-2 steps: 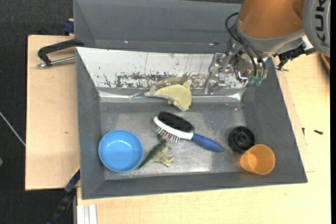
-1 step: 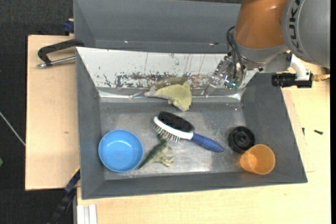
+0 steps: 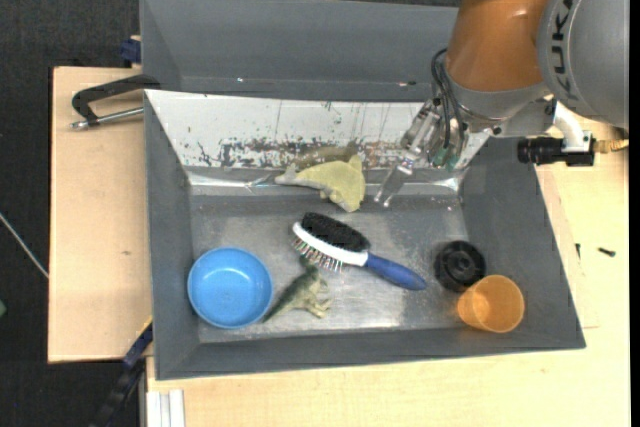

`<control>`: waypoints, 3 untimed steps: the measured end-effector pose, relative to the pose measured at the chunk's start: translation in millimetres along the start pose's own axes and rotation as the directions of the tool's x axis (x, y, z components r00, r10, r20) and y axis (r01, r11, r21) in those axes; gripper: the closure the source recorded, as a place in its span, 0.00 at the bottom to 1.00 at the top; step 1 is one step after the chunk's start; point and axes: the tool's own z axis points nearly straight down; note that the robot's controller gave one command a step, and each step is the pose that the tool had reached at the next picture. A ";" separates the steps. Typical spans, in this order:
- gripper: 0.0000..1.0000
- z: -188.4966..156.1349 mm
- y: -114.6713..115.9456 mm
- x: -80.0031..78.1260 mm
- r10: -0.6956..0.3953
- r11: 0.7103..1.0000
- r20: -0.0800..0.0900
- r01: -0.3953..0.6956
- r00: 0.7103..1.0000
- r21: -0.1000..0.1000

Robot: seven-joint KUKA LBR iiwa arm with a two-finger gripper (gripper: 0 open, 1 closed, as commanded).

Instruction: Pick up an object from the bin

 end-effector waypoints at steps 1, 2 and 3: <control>0.00 113.3 -17.2 24.4 -0.181 0.983 0.026 0.182 0.983 -0.007; 0.00 127.1 -33.4 53.1 -0.777 0.629 0.047 0.777 0.628 0.010; 0.00 119.5 5.1 97.1 -0.941 0.337 0.045 0.940 0.335 0.044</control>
Offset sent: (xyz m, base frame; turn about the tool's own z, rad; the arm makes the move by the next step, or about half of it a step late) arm -0.0411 -0.0021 -0.1339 -0.1857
